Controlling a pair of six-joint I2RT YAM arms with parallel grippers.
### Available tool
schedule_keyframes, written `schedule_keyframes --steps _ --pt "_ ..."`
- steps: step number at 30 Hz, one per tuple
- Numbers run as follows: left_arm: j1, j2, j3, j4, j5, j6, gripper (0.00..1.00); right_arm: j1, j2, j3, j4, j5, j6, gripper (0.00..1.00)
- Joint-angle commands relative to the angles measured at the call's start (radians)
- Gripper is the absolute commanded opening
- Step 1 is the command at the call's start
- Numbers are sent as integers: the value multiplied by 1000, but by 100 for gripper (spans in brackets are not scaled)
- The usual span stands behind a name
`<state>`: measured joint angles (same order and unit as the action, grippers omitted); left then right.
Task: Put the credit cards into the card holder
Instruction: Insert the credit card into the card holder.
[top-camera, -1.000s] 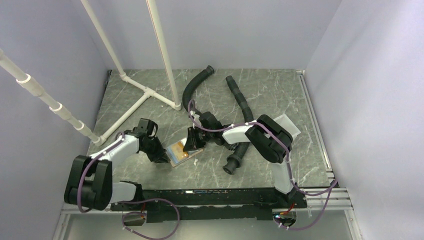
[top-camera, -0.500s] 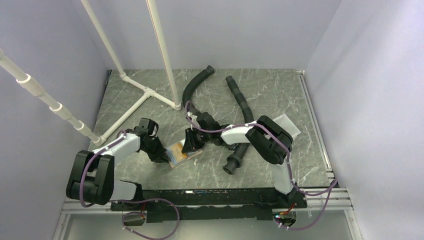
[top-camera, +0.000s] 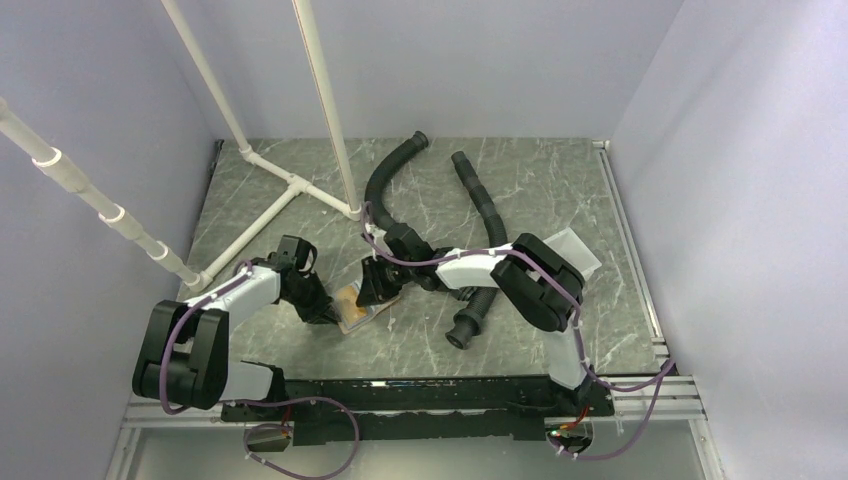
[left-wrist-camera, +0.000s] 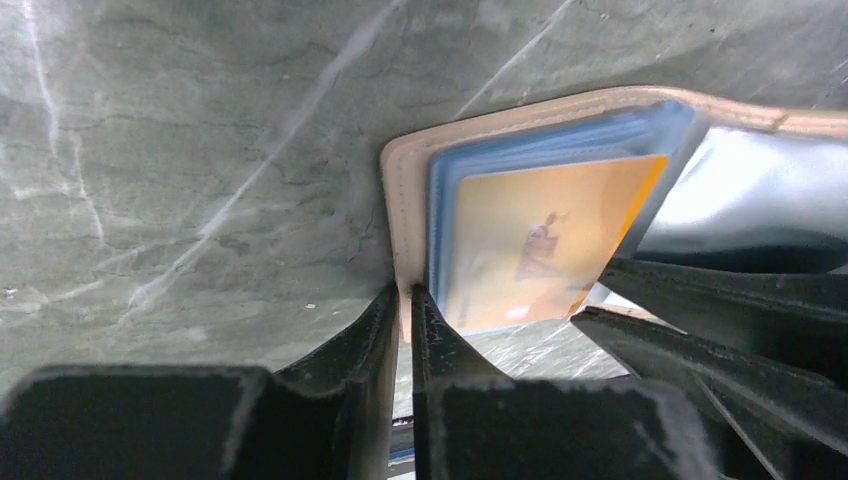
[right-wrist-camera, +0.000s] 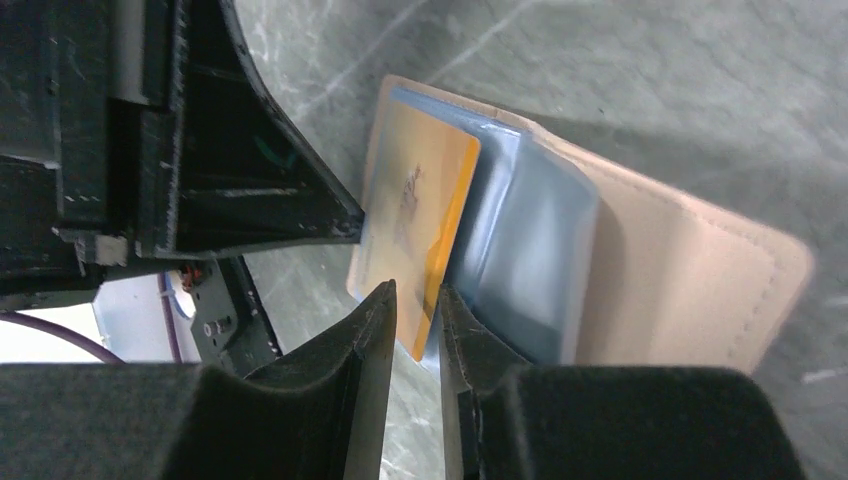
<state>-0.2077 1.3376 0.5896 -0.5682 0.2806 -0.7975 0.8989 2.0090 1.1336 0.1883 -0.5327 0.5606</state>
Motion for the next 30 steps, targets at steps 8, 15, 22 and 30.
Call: schedule_keyframes --steps 8,15,22,30 --pt "-15 -54 35 -31 -58 11 21 14 -43 29 -58 79 -59 30" --pt "-15 -125 41 -103 -71 -16 36 15 -74 48 -126 115 -139 34" --pt "-15 -173 30 -77 -20 -25 38 17 -28 87 -140 141 -160 30" --pt "-2 -167 30 -18 30 -56 36 41 9 135 -163 164 -183 31"
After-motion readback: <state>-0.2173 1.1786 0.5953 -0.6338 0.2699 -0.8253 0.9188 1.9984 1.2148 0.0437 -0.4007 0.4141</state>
